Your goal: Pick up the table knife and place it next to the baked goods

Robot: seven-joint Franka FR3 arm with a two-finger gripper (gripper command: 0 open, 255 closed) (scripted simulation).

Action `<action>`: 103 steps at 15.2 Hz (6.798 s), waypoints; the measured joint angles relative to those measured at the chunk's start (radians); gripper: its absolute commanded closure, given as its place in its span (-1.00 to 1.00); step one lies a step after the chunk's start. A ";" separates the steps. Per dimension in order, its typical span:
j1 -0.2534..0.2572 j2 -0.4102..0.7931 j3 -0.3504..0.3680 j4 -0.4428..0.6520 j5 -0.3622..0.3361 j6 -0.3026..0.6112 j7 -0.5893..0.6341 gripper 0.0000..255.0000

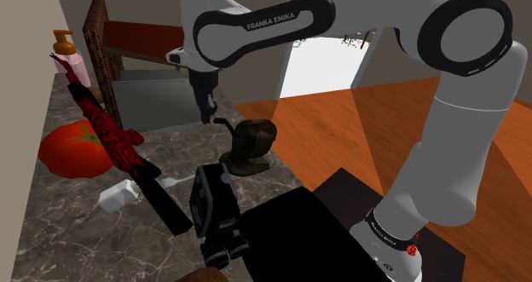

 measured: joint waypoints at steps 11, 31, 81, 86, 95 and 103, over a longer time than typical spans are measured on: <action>0.000 -0.033 0.003 0.104 0.011 -0.136 -0.011 1.00; 0.044 -0.157 0.042 0.137 0.039 -0.294 0.056 1.00; 0.444 -0.306 0.604 -0.151 0.139 -0.154 1.001 1.00; 0.445 -0.289 0.606 -0.206 0.127 -0.087 1.008 1.00; 0.450 -0.251 0.611 -0.297 0.098 0.030 1.029 1.00; 0.461 -0.192 0.612 -0.360 0.047 0.135 1.067 1.00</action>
